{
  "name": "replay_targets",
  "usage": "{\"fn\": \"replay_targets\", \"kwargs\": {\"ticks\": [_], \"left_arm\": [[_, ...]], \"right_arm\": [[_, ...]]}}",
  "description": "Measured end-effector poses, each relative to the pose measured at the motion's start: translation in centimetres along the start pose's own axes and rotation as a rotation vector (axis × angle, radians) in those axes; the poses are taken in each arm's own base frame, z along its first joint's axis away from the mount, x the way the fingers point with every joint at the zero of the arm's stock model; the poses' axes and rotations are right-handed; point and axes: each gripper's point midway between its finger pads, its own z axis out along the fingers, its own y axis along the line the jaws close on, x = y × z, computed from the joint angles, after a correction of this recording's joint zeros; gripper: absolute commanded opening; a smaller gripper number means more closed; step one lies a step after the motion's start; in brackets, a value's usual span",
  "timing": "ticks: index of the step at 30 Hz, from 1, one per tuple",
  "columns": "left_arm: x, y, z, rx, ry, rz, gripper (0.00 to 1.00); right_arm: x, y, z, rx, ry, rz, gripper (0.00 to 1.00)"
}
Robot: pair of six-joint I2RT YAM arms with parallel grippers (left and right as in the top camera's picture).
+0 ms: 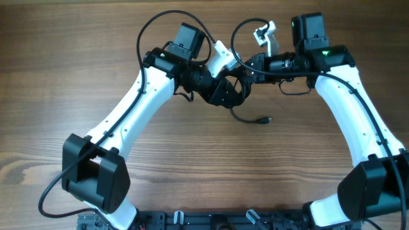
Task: Untangle cables
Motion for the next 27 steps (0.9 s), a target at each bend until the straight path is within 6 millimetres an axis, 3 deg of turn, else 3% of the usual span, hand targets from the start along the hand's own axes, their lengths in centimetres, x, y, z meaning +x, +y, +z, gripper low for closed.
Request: {"fn": "replay_targets", "kwargs": {"ticks": [14,20,27], "left_arm": [[-0.62,-0.87,0.1,0.049,-0.025,0.021,0.27],[-0.47,-0.72,0.26,0.043,-0.018,0.02,0.04],[-0.43,-0.51,0.27,0.033,-0.015,0.011,0.04]], "right_arm": [[0.0,-0.01,0.01,0.0,0.0,0.001,0.04],[0.01,-0.02,0.01,0.0,0.0,0.004,0.04],[0.02,-0.6,0.0,0.034,-0.002,0.034,0.04]]}}
